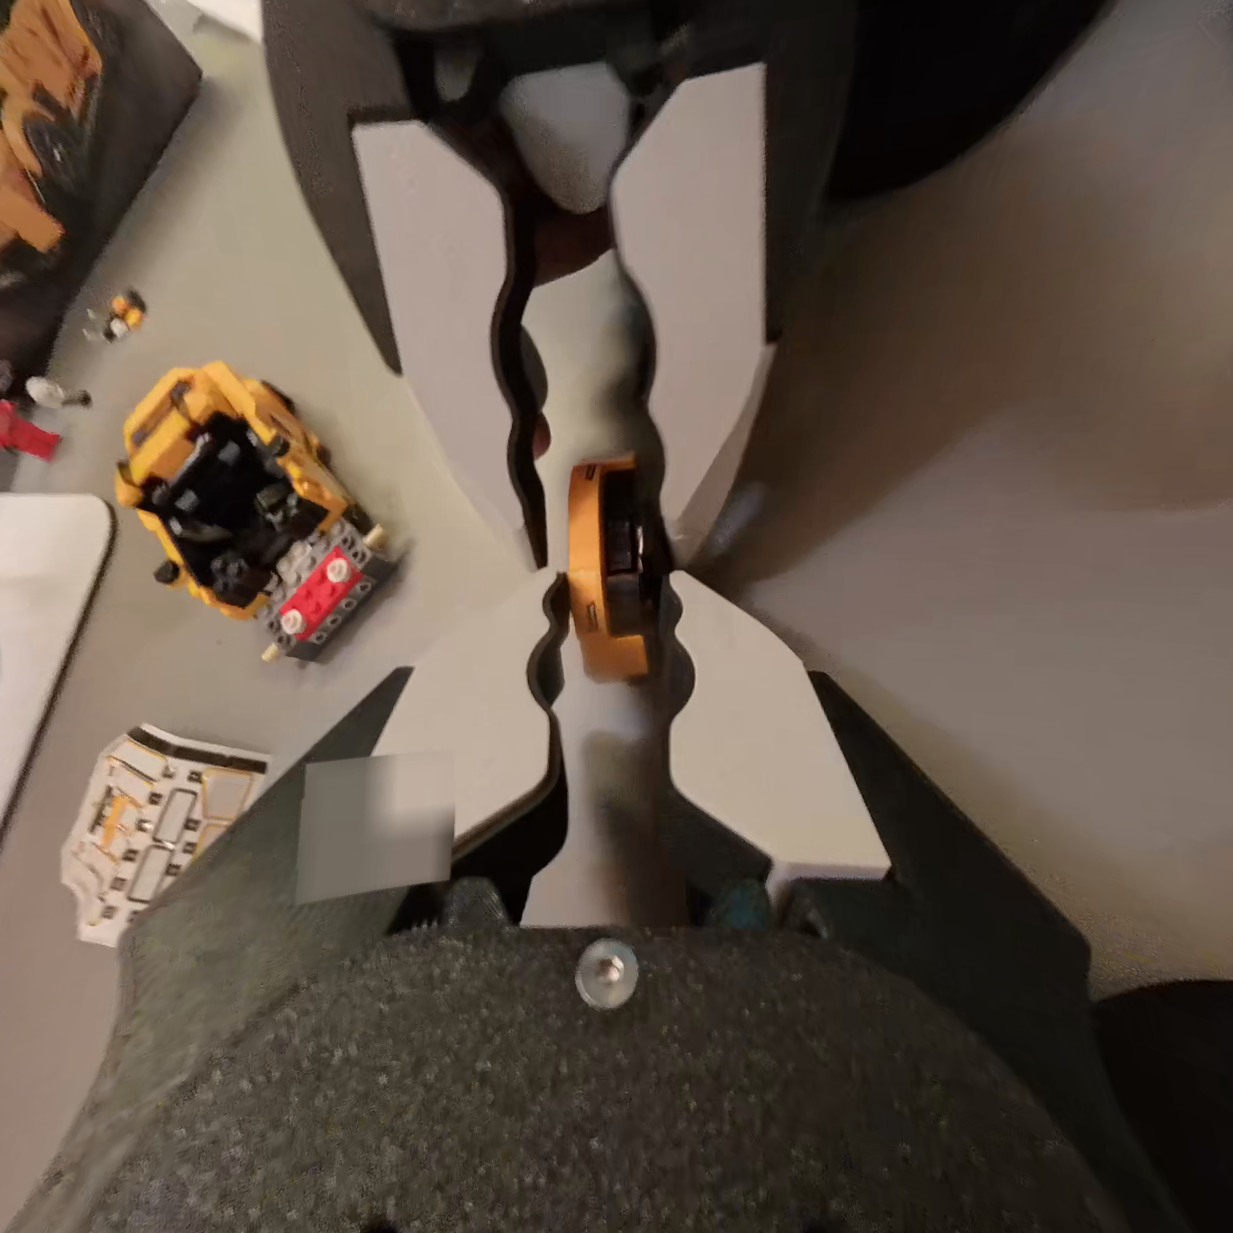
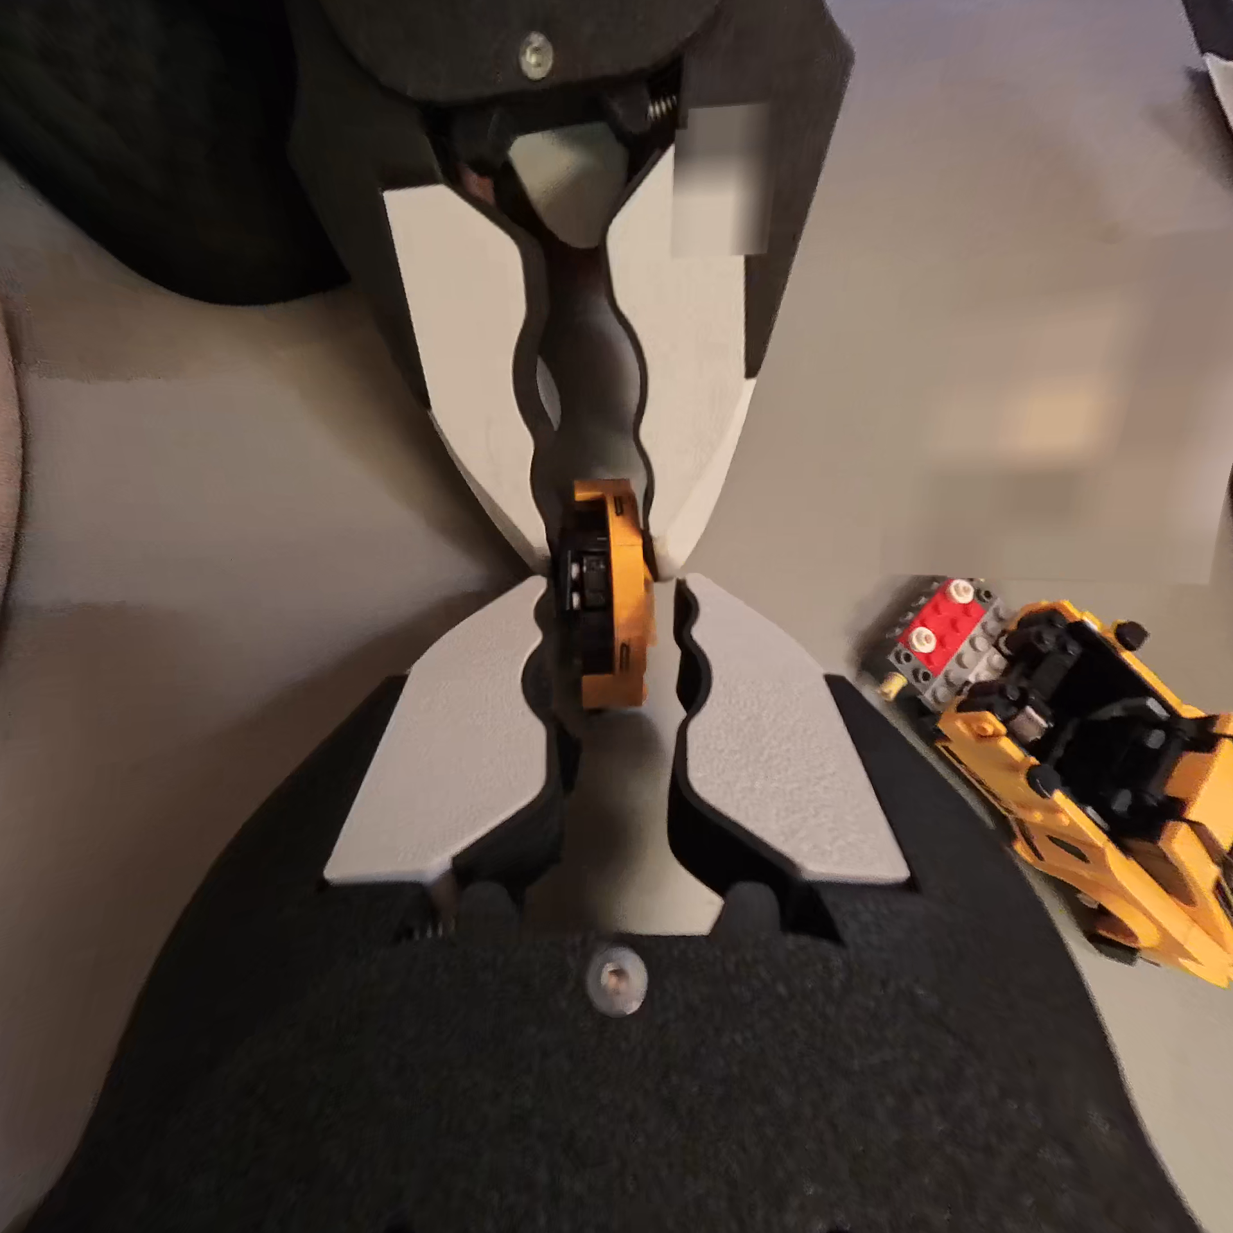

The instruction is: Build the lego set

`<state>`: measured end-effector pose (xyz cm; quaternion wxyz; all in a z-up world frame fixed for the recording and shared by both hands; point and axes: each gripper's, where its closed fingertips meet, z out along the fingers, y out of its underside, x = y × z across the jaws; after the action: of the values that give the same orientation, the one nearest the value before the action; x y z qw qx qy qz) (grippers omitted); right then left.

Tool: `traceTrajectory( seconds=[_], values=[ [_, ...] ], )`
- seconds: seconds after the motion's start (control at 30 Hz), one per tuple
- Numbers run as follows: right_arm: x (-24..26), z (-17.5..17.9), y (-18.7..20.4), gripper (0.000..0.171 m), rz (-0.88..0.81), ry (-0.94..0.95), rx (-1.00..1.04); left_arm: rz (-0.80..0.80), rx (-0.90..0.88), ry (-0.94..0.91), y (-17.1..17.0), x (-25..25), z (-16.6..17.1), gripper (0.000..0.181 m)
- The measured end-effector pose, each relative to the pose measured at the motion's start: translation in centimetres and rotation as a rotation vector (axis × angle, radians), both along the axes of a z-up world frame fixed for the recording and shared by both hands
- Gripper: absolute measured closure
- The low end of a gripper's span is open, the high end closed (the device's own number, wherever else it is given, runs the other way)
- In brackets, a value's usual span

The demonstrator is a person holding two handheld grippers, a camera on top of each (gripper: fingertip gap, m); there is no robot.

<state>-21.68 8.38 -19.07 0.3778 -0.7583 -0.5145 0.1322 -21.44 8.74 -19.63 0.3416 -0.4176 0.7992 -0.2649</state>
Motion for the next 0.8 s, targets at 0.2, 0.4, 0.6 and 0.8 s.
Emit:
traceTrajectory(
  seconds=[0.2, 0.4, 0.6, 0.8],
  values=[
    [0.1, -0.5, 0.2, 0.145, 0.027, -0.082, 0.083, -0.019, 0.031, -0.013, 0.0, 0.1, -0.2, 0.155],
    [-0.1, -0.7, 0.6, 0.145, 0.029, -0.105, 0.113, -0.018, -0.132, 0.049, 0.4, -0.7, -0.8, 0.148],
    [-0.4, -0.7, 0.9, 0.145, 0.028, -0.115, 0.129, -0.020, -0.070, 0.014, 0.5, -0.5, -0.4, 0.158],
    [-0.1, -0.2, 0.9, 0.140, 0.007, -0.124, 0.182, 0.015, -0.042, 0.004, 0.8, -0.3, 0.1, 0.159]
  ],
)
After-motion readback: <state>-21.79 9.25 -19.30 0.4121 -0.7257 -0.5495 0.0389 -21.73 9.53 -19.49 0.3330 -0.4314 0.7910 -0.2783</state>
